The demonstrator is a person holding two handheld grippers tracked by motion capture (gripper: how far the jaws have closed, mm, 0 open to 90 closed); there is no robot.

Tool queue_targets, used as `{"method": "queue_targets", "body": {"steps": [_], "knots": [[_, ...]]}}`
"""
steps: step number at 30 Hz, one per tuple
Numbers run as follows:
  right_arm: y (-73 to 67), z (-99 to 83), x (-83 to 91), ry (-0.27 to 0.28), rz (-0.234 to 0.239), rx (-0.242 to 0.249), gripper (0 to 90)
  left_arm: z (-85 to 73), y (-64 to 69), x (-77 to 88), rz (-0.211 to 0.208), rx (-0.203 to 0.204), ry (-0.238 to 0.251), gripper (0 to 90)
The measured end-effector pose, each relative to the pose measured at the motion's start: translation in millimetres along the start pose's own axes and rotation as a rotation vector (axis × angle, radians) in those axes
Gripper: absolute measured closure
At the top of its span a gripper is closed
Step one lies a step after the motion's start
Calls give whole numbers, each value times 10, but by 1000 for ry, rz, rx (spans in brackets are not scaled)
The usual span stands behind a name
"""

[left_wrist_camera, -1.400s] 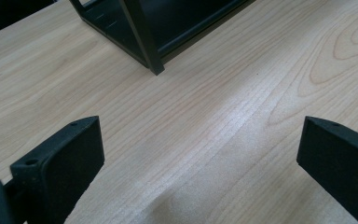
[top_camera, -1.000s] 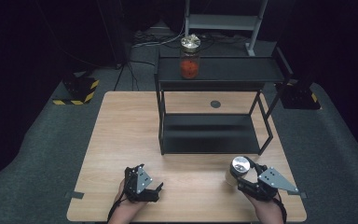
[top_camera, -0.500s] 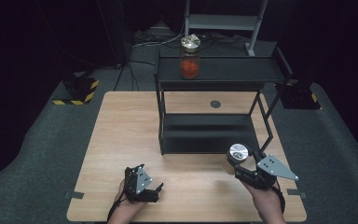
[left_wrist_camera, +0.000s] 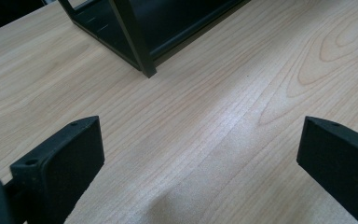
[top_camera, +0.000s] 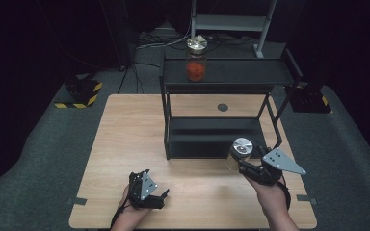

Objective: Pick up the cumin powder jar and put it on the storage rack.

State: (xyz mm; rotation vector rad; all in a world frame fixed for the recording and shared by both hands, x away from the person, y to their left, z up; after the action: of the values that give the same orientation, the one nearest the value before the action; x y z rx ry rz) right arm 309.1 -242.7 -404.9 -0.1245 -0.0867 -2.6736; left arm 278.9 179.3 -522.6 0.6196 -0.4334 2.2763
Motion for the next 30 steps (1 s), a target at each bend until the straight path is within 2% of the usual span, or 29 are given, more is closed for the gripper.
{"method": "queue_targets", "body": {"steps": [8,12,17,22,30], "knots": [[15,137,-83,20,-12,3,342,-2,-2,4,-5,-2,3,9],[32,219,-132,33,-18,-10,342,-3,-4,4,-6,0,3,9],[50,333,-193,48,-25,2,341,-4,-4,6,-7,-1,5,9],[89,449,-232,61,-37,14,342,-8,-4,9,-9,-3,9,9],[146,624,-252,81,-42,6,342,-5,-10,7,-15,-2,6,9]]}}
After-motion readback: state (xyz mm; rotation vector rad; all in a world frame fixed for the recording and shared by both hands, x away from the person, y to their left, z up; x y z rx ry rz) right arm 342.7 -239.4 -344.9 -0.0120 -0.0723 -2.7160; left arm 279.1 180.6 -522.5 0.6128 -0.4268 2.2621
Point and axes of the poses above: each handheld gripper's, and its own axes: x roughly backward along the jaws, z roughly out of its top, y roughly to its right, the point moved 10 cm from there along -x, roughly forward along the jaws, and after that the axes turned 10 degrees about -z, right-handed, at the moved point
